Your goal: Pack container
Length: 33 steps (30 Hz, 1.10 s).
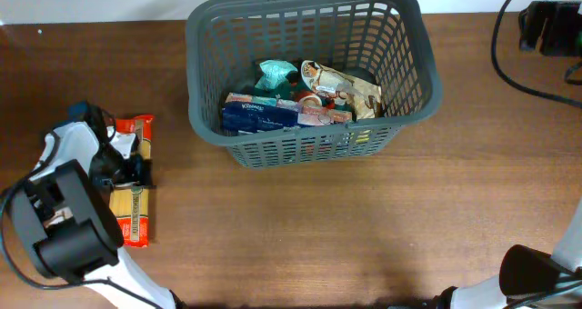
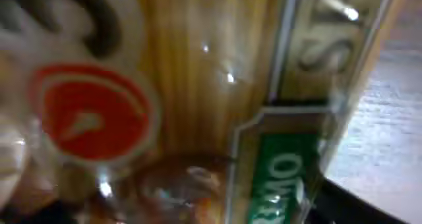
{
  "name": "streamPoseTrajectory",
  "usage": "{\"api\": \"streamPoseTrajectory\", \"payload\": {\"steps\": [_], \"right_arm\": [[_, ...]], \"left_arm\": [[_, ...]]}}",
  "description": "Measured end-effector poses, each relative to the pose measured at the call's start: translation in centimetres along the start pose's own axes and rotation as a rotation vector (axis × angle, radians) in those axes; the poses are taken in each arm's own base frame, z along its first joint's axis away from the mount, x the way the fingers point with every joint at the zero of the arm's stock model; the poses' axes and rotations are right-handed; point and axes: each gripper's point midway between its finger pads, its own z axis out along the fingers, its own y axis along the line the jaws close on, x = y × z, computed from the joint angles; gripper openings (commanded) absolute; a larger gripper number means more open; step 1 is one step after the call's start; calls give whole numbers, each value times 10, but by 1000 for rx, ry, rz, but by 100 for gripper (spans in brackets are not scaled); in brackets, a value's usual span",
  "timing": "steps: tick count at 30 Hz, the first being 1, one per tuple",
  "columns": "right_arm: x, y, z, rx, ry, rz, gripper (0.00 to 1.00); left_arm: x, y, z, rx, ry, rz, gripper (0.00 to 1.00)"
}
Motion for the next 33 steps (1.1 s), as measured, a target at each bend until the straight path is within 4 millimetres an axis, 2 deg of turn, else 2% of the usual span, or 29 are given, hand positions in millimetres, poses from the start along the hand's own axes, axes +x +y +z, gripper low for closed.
{"api": "streamPoseTrajectory", "payload": {"steps": [2, 7, 11, 15, 19, 20, 21, 22, 25, 27, 28, 30, 32, 33], "right_arm": [[0, 0, 0, 0, 0, 0, 99], [0, 0, 0, 0, -1, 0, 99], [0, 0, 0, 0, 0, 0, 99], [0, 0, 0, 0, 0, 0, 99], [0, 0, 0, 0, 1, 0, 99], [0, 0, 0, 0, 0, 0, 99], [0, 0, 0, 0, 1, 0, 99], [0, 0, 0, 0, 0, 0, 99], [0, 0, 0, 0, 1, 0, 99], [0, 0, 0, 0, 0, 0, 99], [0, 0, 0, 0, 0, 0, 99], [0, 0, 0, 0, 0, 0, 99], [0, 0, 0, 0, 0, 0, 99], [0, 0, 0, -1, 1, 0, 99]], "left_arm": [[0, 3, 1, -10, 2, -2, 2], [-6, 2, -17, 13, -7, -3, 2], [-6, -11, -31, 100, 63, 4, 2], [-22, -23, -68, 123, 67, 41, 2], [-69, -34, -147, 65, -134, 105, 2], [-83, -37, -175, 37, -220, 126, 2], [-95, -46, -218, -4, -341, 157, 2], [-98, -52, -239, -24, -397, 177, 2], [-104, -76, -320, -105, -632, 278, 2], [-96, -104, -370, -150, -780, 396, 2], [-81, -133, -408, -177, -891, 530, 2], [-54, -184, -448, -215, -1026, 761, 2], [-26, -237, -473, -238, -1131, 1013, 2], [-20, -250, -475, -235, -1147, 1072, 2]]}}
